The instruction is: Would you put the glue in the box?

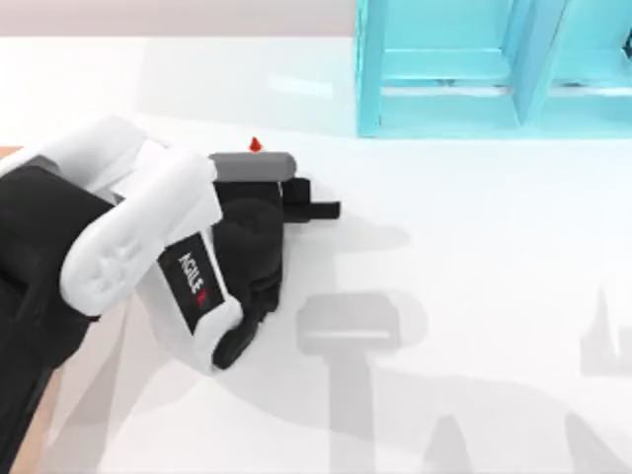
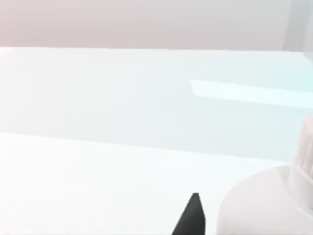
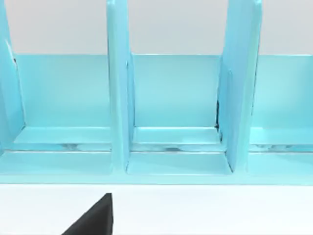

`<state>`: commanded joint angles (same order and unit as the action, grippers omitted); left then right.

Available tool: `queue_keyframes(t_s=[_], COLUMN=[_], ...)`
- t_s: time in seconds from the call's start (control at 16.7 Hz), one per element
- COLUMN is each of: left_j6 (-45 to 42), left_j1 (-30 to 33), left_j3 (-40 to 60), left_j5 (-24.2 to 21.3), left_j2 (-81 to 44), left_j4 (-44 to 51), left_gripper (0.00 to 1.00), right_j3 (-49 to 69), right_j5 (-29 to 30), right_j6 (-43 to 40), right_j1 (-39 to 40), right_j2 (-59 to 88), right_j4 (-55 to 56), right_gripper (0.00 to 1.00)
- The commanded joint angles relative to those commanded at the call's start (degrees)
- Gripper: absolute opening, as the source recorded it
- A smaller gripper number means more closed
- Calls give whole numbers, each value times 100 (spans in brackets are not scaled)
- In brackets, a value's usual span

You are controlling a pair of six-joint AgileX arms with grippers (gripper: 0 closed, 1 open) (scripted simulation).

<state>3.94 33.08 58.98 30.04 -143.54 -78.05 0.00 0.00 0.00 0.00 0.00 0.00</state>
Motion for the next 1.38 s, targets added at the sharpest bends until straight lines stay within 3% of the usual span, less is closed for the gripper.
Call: queue_keyframes(t_s=[0.3,0.9,1.38], left_j6=[-2,-25,93], left_j1=[20,3,-34], left_j3=[-22,-272,-222], left_j5=[-11,16,-66], left_j2=[93,1984,2063], left_j4=[92,1664,1796], left_gripper=[0,0,0], right_j3=[0,0,0], right_j5=[0,0,0], right_j6=[0,0,0], right_j1=[0,0,0], right_j2=[0,0,0], right_j4=[0,0,0], right_gripper=[100,100,100])
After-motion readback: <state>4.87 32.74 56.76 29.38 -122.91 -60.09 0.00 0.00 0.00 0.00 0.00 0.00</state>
